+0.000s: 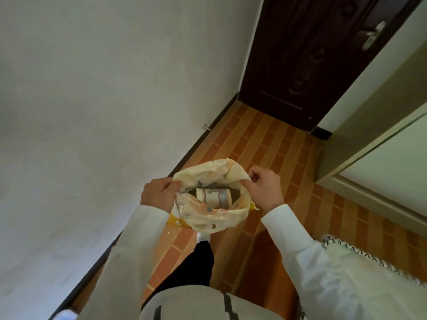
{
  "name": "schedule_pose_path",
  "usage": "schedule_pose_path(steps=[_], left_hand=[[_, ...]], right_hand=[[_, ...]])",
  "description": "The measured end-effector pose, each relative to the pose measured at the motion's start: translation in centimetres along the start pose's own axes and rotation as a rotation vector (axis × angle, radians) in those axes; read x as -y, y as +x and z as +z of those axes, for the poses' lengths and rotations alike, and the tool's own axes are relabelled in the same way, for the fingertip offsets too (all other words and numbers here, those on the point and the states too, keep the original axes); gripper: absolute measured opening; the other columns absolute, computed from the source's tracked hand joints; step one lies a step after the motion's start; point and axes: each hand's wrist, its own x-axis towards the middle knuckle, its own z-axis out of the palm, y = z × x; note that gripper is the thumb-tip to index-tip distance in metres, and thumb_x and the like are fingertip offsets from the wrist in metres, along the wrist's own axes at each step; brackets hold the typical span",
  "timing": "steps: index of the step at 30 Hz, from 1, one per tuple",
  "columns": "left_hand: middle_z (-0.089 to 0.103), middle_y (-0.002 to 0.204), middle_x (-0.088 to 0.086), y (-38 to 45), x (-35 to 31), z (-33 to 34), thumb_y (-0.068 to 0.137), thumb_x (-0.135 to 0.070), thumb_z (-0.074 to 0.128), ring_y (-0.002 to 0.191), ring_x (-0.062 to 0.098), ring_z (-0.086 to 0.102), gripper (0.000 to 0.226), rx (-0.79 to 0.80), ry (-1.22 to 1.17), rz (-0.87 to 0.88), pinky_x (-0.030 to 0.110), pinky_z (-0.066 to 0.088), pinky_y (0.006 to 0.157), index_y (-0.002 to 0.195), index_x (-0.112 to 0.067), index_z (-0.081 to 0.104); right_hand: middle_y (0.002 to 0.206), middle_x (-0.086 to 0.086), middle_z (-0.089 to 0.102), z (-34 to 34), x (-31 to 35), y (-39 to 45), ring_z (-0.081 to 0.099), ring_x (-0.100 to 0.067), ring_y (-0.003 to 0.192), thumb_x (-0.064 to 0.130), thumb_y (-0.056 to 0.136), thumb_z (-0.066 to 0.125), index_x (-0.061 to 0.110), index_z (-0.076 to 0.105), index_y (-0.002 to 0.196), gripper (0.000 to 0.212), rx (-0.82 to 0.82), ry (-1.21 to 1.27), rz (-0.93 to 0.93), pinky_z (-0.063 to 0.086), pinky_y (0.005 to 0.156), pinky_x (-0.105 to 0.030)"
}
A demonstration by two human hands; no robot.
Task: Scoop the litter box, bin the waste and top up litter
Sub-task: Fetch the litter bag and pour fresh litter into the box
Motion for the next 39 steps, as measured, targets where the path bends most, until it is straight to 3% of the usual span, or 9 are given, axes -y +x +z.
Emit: schedule_pose_path(steps=[5, 10, 14, 17, 22, 25, 31, 35, 39], left_hand=[[0.06, 0.058, 0.011, 8.7, -3.3, 2.9, 0.083, -0.024, 0.061, 0.061, 0.03, 0.056, 0.026, -0.002, 0.045, 0.019, 0.04, 0.044, 0.062, 0.058, -0.016, 0.063], [0.046, 0.049, 0.005, 16.0, -7.0, 5.0, 0.075, -0.036, 0.052, 0.053, 0.024, 0.043, 0.036, 0.011, 0.073, 0.023, 0.032, 0.032, 0.055, 0.064, -0.004, 0.064], [0.051, 0.051, 0.006, 21.6, -9.5, 6.5, 0.072, -0.04, 0.049, 0.055, 0.026, 0.048, 0.033, 0.027, 0.071, -0.015, 0.034, 0.037, 0.057, 0.059, -0.013, 0.062], [0.064, 0.064, 0.015, 25.7, -11.0, 8.0, 0.081, -0.035, 0.056, 0.064, 0.032, 0.058, 0.025, 0.0, 0.083, -0.03, 0.04, 0.046, 0.063, 0.064, -0.019, 0.065], [0.067, 0.071, 0.019, 31.8, -13.3, 11.9, 0.071, -0.042, 0.047, 0.072, 0.035, 0.061, 0.042, -0.091, 0.081, -0.11, 0.044, 0.05, 0.07, 0.071, -0.007, 0.068], [0.068, 0.072, 0.016, 34.8, -14.3, 14.6, 0.07, -0.044, 0.043, 0.074, 0.034, 0.061, 0.042, -0.174, 0.077, -0.173, 0.042, 0.05, 0.07, 0.071, -0.01, 0.068], [0.064, 0.065, 0.012, 40.0, -15.2, 20.4, 0.072, -0.046, 0.042, 0.068, 0.032, 0.06, 0.039, -0.338, 0.046, -0.354, 0.037, 0.047, 0.064, 0.066, -0.013, 0.064], [0.065, 0.07, 0.015, 43.4, -15.0, 23.8, 0.091, -0.034, 0.052, 0.07, 0.032, 0.058, 0.034, -0.35, 0.085, -0.468, 0.034, 0.041, 0.06, 0.071, -0.01, 0.064], [0.064, 0.071, 0.011, 46.5, -14.0, 26.2, 0.094, -0.033, 0.049, 0.072, 0.031, 0.059, 0.033, -0.321, 0.079, -0.567, 0.03, 0.037, 0.058, 0.064, -0.021, 0.057]], right_hand=[[0.061, 0.0, 0.053, -0.8, 1.1, 9.6, 0.047, -0.012, 0.057, 0.015, 0.084, 0.067, 0.009, 0.055, 0.066, 0.022, 0.05, -0.037, -0.01, 0.039, 0.053, -0.02], [0.06, 0.004, 0.049, -1.2, 2.1, 18.4, 0.045, -0.01, 0.056, 0.015, 0.086, 0.066, 0.019, 0.047, 0.061, 0.031, 0.074, -0.017, -0.013, 0.035, 0.054, -0.017], [0.061, 0.004, 0.049, -1.7, 3.3, 25.6, 0.044, -0.011, 0.058, 0.012, 0.086, 0.064, 0.022, 0.046, 0.061, 0.033, 0.098, -0.017, -0.034, 0.03, 0.053, -0.013], [0.063, 0.001, 0.051, -1.7, 3.4, 31.4, 0.046, -0.011, 0.059, 0.012, 0.085, 0.065, 0.018, 0.049, 0.063, 0.028, 0.136, -0.025, -0.076, 0.034, 0.054, -0.015], [0.071, -0.014, 0.06, -1.4, 2.6, 41.4, 0.052, -0.022, 0.062, 0.013, 0.083, 0.067, 0.002, 0.056, 0.075, 0.018, 0.242, -0.071, -0.177, 0.05, 0.06, -0.036], [0.072, -0.016, 0.06, -1.1, 2.3, 47.5, 0.049, -0.018, 0.062, 0.01, 0.084, 0.067, 0.0, 0.056, 0.075, 0.018, 0.339, -0.083, -0.246, 0.043, 0.055, -0.025], [0.069, 0.0, 0.057, 0.2, 2.4, 59.2, 0.054, -0.012, 0.064, 0.014, 0.086, 0.066, 0.014, 0.053, 0.07, 0.02, 0.541, -0.156, -0.383, 0.039, 0.055, -0.016], [0.075, -0.004, 0.059, 2.0, 2.5, 65.0, 0.057, -0.017, 0.069, 0.014, 0.088, 0.064, 0.007, 0.056, 0.079, 0.014, 0.638, -0.205, -0.43, 0.044, 0.057, -0.018], [0.078, -0.011, 0.06, 5.2, 1.4, 69.5, 0.058, -0.026, 0.072, 0.012, 0.088, 0.064, 0.002, 0.056, 0.083, 0.014, 0.711, -0.248, -0.408, 0.049, 0.062, -0.027]])
